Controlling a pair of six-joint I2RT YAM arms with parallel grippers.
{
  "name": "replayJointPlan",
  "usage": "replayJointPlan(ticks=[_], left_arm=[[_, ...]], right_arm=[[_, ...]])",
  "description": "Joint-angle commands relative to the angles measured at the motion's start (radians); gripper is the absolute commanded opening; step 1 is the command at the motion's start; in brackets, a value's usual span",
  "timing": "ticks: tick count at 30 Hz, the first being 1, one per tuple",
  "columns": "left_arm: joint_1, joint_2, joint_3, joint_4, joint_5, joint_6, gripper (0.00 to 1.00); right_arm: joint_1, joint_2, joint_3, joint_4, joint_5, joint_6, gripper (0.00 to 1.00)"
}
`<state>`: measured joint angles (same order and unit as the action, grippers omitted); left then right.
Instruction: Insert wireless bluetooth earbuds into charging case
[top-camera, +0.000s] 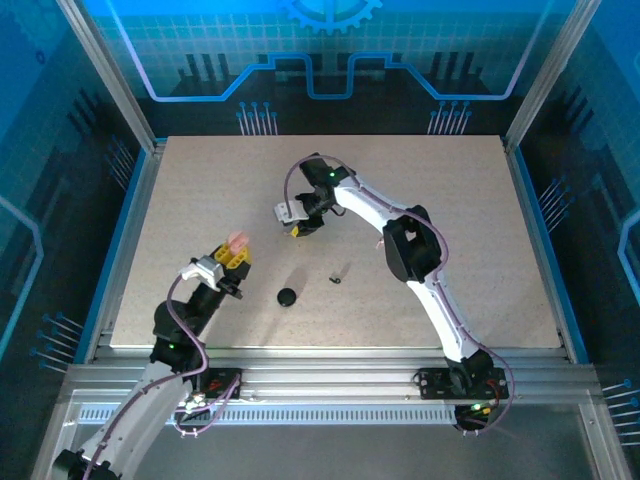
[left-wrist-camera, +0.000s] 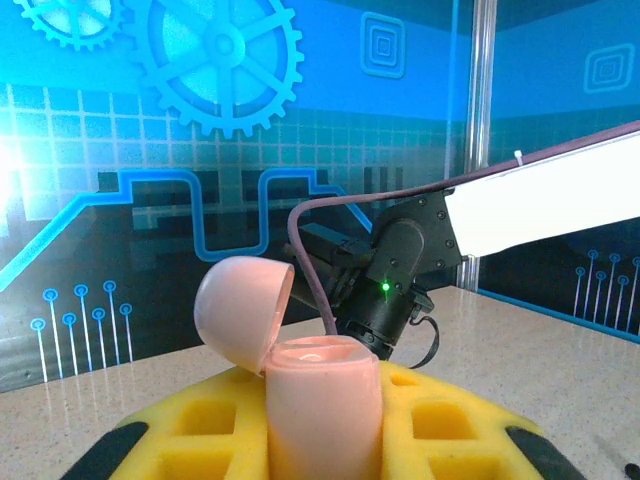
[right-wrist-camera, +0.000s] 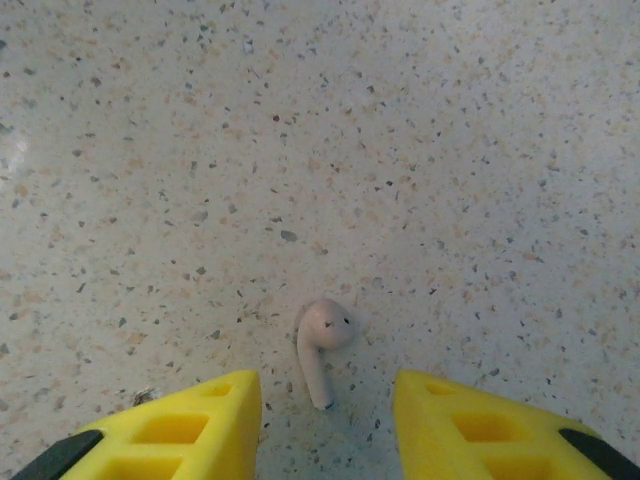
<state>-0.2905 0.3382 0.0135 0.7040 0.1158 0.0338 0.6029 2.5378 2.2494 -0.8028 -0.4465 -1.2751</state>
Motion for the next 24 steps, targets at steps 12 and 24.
replayJointPlan(ticks=[12,24], left_arm=[[0.008,-0.004,-0.019,-0.016,-0.049,0.027,0.09],[0.008,-0.004,0.014,-0.075,-0.037,0.046,0.09]], right_arm=[[0.032,0.106,0.135,-0.118,-0.007,-0.098,0.4],[0.047,0.183,0.237,-0.194,0.042,-0.131,0.34]])
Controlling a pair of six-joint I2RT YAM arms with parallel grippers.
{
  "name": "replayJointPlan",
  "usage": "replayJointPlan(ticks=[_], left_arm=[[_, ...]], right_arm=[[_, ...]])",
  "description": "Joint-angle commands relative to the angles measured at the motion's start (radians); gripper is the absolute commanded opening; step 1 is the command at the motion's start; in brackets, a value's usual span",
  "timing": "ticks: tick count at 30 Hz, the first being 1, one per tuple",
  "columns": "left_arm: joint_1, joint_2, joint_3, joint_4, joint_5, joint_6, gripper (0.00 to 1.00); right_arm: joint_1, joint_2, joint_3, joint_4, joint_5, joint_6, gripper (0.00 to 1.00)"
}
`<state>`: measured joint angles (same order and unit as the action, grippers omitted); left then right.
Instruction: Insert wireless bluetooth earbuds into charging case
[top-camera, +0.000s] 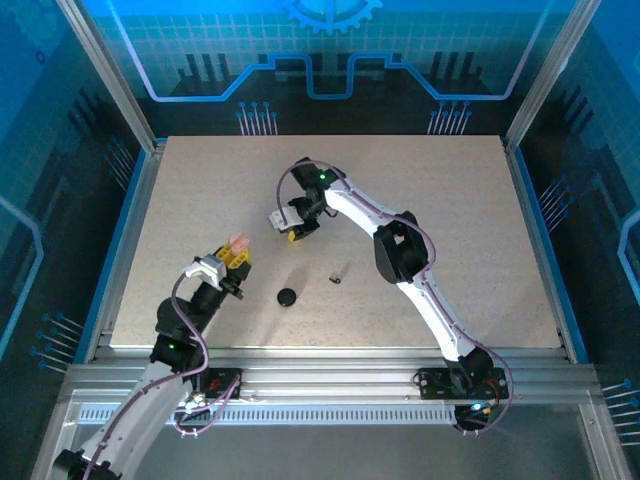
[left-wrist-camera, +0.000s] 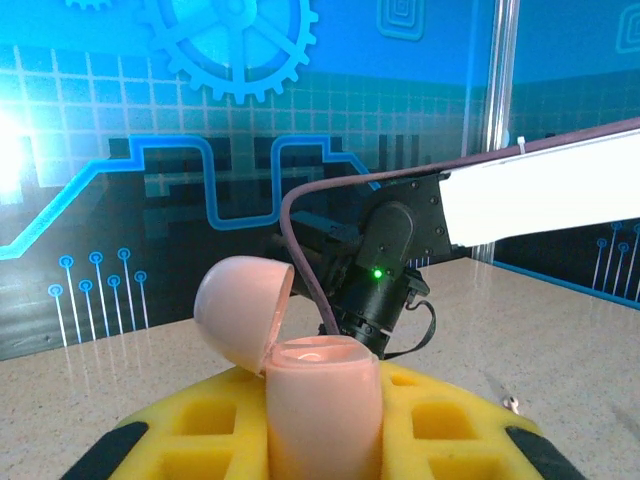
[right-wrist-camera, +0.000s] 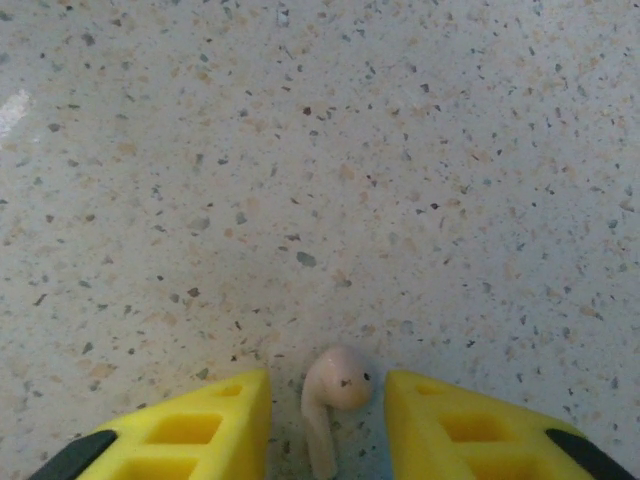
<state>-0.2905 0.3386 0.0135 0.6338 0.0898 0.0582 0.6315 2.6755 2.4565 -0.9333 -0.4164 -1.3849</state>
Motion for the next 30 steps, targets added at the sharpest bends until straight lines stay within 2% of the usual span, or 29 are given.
replayJointPlan(ticks=[1,10,15,30], left_arm=[[0.008,-0.004,0.014,-0.006,-0.011,0.022,0.09],[0.008,-0.004,0.014,-0.016,-0.012,0.022,0.09],[0.008,-0.004,0.016,-0.023,-0.012,0.022,0.09],[0.008,-0.004,0.025,-0.036,0.001,0.031,0.09]], right_arm=[[0.019,0.044,0.03,-0.069,0.017,-0.021,0.33],[0.014,0.03,0.029,-0.135,0.052,-0.039,0.22],[0.013,-0.003,-0.003,-0.179,0.103,-0.046,0.22],[-0.036,-0.253,-0.378,-0.198,0.243,0.043,0.22]])
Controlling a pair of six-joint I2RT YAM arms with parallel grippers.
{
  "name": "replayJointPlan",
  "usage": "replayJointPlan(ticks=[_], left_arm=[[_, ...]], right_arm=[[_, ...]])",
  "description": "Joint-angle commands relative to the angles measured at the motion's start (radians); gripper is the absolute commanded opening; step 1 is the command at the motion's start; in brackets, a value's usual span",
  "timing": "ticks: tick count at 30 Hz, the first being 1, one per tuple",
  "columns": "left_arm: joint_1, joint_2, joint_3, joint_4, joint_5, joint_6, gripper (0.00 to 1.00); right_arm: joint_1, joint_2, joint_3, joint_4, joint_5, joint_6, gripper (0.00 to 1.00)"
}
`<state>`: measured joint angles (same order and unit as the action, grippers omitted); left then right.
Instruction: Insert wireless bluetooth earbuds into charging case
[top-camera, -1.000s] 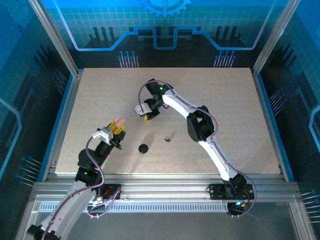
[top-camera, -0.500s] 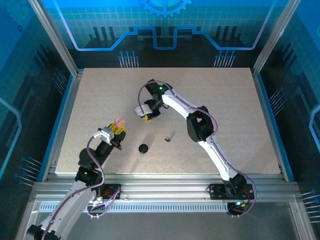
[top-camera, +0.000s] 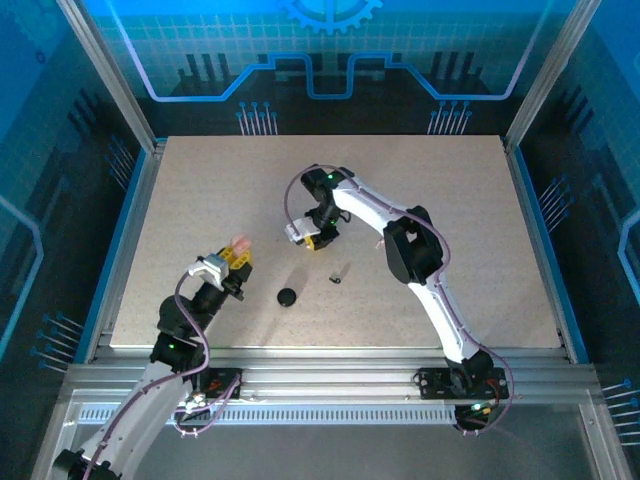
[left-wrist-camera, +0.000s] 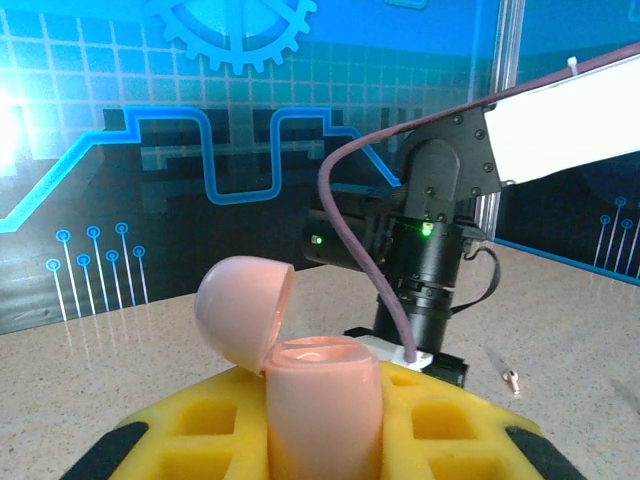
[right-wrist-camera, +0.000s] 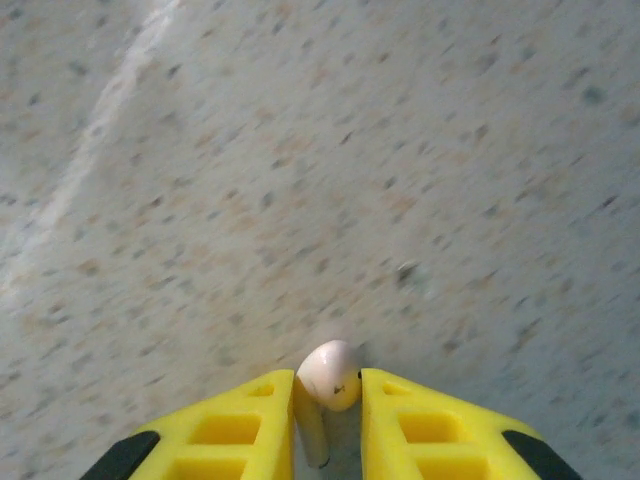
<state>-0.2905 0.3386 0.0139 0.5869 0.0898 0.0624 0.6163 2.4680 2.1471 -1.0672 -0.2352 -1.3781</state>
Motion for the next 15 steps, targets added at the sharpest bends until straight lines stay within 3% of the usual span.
replayJointPlan(ticks=[1,9,15], left_arm=[[0.008,-0.005,0.024,0.009,0.003,0.027,0.09],[0.007,-0.006,0.027,-0.003,-0.003,0.037,0.09],[0.008,-0.007,0.033,-0.018,0.003,0.037,0.09]], right_arm=[[-0.026,-0.064,-0.102,-0.059,0.069,0.046,0.22],[-0.05,-0.222,-0.319,0.005,0.13,0.103,0.27],[-0.039,-0.292,-0.331,0.022,0.157,0.122,0.34]])
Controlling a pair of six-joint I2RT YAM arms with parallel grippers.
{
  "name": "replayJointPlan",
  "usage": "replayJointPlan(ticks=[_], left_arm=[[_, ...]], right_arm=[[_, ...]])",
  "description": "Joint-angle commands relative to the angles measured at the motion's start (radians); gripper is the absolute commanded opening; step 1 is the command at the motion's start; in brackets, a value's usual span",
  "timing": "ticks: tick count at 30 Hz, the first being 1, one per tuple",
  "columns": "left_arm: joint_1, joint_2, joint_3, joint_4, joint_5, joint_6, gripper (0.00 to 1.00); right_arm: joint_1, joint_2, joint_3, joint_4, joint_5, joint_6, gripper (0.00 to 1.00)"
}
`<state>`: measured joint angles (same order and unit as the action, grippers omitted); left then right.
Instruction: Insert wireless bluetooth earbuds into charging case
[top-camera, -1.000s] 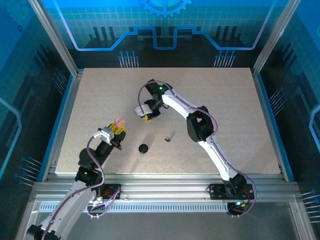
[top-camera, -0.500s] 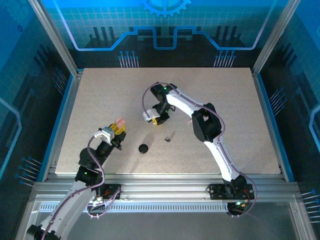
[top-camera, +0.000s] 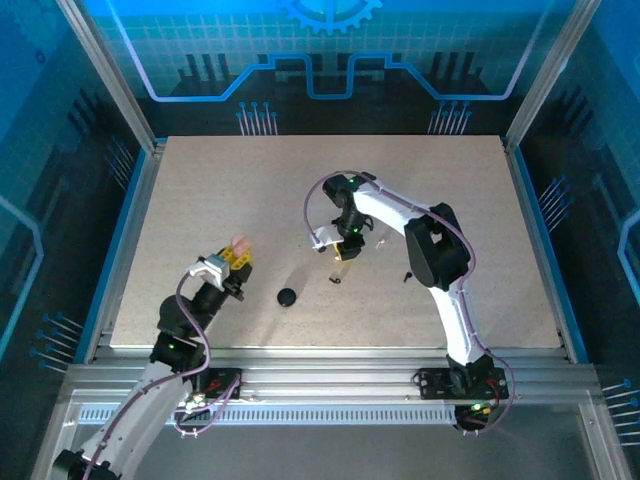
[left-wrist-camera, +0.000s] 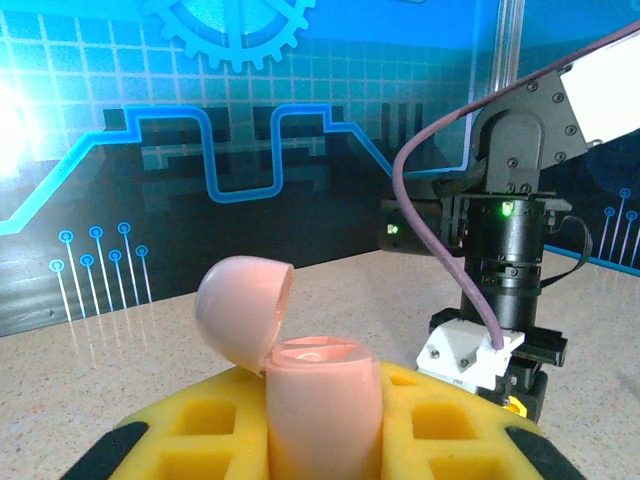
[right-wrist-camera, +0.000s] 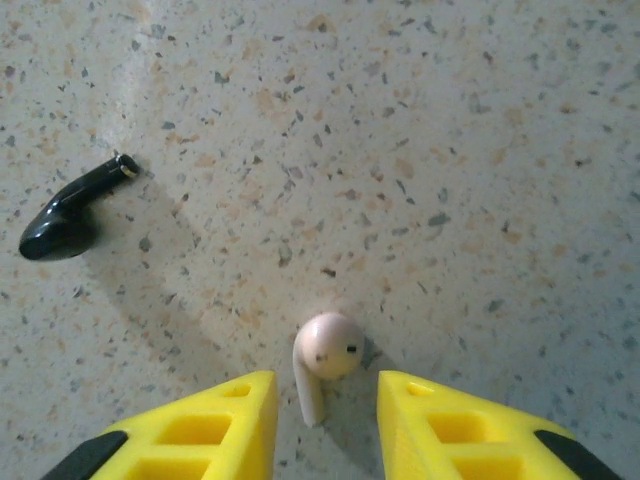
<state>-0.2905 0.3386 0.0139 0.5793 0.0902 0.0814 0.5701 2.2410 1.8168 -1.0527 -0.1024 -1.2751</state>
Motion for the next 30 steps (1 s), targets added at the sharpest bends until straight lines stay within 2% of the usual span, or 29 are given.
replayJointPlan(ticks=[1,7,30], left_arm=[[0.008,-0.007,0.034,-0.01,0.002,0.018,0.09],[0.009,-0.01,0.037,-0.018,0.0,0.022,0.09],[0.008,-0.01,0.035,-0.029,0.001,0.023,0.09]], right_arm=[[0.014,-0.073,0.0,0.008,0.033,0.014,0.34],[0.041,-0.085,-0.022,0.023,0.071,-0.002,0.35],[0.07,-0.016,-0.043,0.03,0.066,0.099,0.36]])
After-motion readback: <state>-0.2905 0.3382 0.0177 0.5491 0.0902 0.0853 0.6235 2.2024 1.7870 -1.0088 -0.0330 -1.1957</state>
